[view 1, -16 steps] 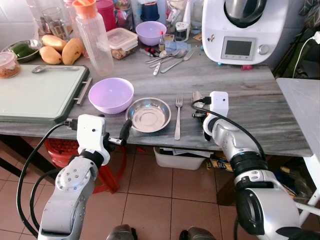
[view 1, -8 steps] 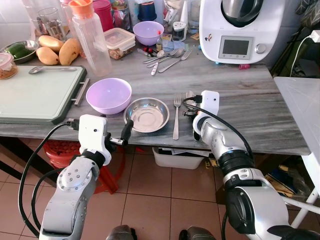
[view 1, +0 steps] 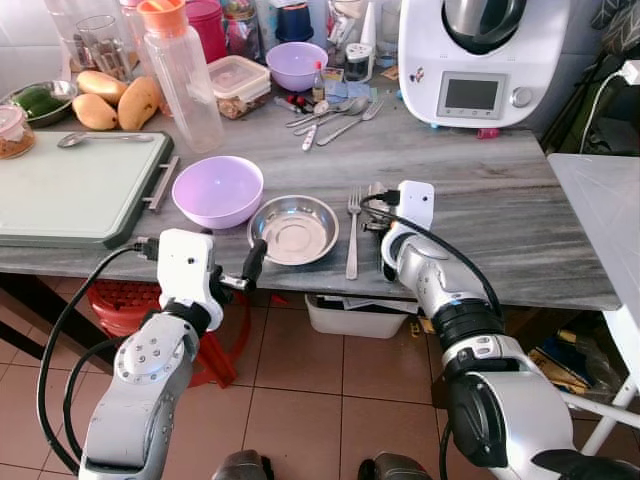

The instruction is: Setting the table

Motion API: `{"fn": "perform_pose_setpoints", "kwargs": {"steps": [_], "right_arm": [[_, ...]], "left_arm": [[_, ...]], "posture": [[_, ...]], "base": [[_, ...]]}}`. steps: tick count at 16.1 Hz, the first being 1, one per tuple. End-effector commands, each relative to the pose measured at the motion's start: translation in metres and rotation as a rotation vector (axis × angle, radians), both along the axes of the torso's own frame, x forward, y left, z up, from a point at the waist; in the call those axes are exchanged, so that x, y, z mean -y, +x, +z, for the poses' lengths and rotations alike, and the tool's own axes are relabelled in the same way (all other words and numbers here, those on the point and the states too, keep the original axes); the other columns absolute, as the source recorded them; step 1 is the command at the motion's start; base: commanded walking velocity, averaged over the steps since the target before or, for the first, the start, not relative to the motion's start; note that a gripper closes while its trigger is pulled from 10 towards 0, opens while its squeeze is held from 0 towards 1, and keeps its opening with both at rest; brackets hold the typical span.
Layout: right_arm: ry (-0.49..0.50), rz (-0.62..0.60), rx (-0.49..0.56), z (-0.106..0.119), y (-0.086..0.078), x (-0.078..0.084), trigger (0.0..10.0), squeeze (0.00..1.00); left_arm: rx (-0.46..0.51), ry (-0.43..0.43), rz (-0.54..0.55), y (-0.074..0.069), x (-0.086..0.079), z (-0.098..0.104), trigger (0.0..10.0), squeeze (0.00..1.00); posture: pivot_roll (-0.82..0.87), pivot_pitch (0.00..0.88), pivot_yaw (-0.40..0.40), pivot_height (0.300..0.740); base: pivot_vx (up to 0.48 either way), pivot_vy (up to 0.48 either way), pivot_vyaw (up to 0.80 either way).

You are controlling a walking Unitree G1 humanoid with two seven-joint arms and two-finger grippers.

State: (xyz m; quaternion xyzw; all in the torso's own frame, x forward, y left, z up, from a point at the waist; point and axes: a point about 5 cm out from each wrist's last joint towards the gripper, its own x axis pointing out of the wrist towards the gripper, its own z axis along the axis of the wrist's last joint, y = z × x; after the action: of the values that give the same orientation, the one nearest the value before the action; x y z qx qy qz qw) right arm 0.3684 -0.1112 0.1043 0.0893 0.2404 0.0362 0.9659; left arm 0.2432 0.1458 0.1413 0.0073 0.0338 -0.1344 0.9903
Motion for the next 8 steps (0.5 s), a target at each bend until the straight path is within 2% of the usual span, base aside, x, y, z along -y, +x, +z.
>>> {"fn": "perform_pose_setpoints", "kwargs": {"steps": [1, 2, 5, 8], "right_arm": [[0.000, -0.005, -0.071, -0.0128, -0.0057, -0.0009, 0.5, 0.00], [0.004, -0.016, -0.073, -0.0129, -0.0058, -0.0007, 1.6, 0.00], [0.027, -0.029, -0.077, -0.0119, -0.0053, -0.0019, 0.5, 0.00], [0.052, -0.036, -0.077, -0.0089, -0.0046, -0.0081, 0.0, 0.00]], "left_arm": [[0.001, 0.003, -0.008, 0.0014, 0.0009, 0.0005, 10.0, 0.00], [0.001, 0.002, -0.009, 0.0015, 0.0011, 0.0006, 10.0, 0.00], [0.001, 0.001, -0.010, 0.0015, 0.0015, 0.0004, 10.0, 0.00], [-0.001, 0.001, -0.012, 0.0018, 0.0024, 0.0000, 10.0, 0.00]], "posture": [[0.03, 0.036, 0.047, 0.740], [0.03, 0.036, 0.048, 0.740], [0.03, 0.036, 0.048, 0.740], [0.02, 0.035, 0.047, 0.740]], "base": [[0.000, 0.000, 0.00], [0.000, 0.000, 0.00], [0.000, 0.000, 0.00], [0.000, 0.000, 0.00]]}}
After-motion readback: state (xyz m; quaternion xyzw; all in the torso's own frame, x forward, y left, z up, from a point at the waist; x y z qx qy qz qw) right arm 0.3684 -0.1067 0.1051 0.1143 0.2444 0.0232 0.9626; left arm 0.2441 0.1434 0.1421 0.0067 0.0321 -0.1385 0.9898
